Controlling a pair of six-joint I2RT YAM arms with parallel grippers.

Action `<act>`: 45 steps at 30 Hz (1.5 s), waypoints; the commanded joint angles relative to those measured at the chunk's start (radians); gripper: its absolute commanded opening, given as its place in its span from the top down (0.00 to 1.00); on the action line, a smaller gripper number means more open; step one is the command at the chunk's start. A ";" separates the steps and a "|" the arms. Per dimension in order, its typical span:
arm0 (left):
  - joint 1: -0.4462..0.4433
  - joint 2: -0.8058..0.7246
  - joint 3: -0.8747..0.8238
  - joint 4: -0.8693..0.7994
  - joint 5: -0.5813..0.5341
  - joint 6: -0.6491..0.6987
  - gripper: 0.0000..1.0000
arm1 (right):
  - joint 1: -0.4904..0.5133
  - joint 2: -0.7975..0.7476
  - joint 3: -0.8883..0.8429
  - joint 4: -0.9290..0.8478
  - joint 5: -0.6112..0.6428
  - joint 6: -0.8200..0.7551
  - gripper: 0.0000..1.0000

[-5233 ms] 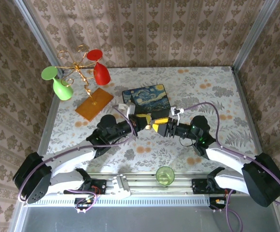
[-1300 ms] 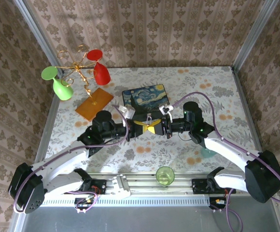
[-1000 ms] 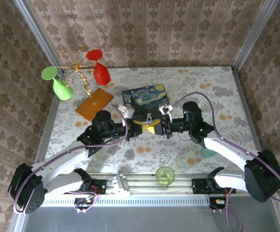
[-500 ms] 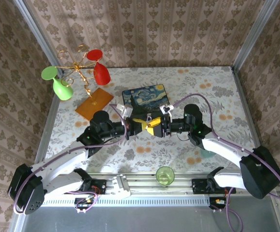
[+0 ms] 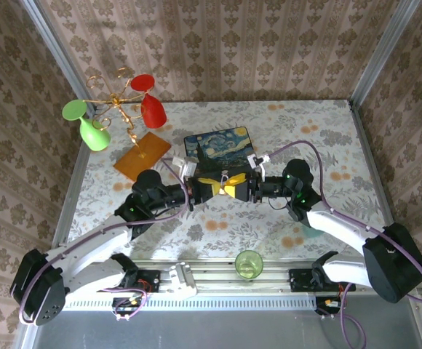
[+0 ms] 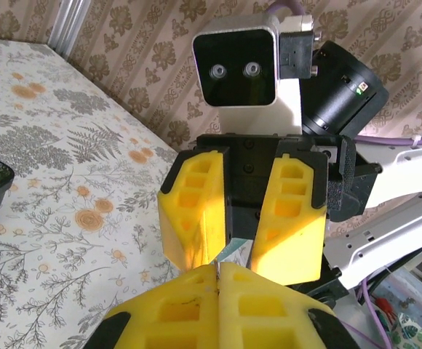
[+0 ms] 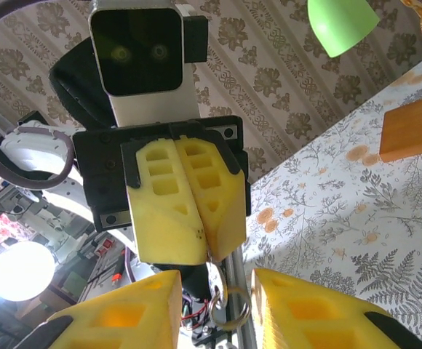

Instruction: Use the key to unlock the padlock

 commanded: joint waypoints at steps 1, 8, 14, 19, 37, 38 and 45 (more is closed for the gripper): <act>-0.010 -0.024 -0.005 0.034 -0.023 -0.012 1.00 | -0.004 -0.006 -0.006 0.038 -0.024 0.008 0.68; -0.030 -0.002 -0.004 0.058 -0.032 -0.021 1.00 | -0.002 0.012 -0.011 0.095 -0.026 0.038 0.65; -0.047 0.009 -0.001 0.078 -0.040 -0.014 1.00 | -0.001 0.016 -0.014 0.086 -0.042 0.033 0.72; -0.044 0.013 -0.001 0.075 -0.044 -0.009 1.00 | -0.001 0.010 -0.027 0.091 -0.025 0.026 0.80; -0.024 0.024 -0.008 0.092 -0.061 -0.037 0.26 | -0.039 -0.023 -0.049 -0.039 0.030 -0.036 1.00; -0.015 0.010 -0.011 0.085 -0.084 -0.042 0.01 | -0.039 -0.041 -0.036 -0.152 0.055 -0.094 1.00; 0.035 -0.030 0.017 -0.188 -0.360 0.038 0.00 | -0.070 -0.018 -0.001 -0.479 0.198 -0.219 1.00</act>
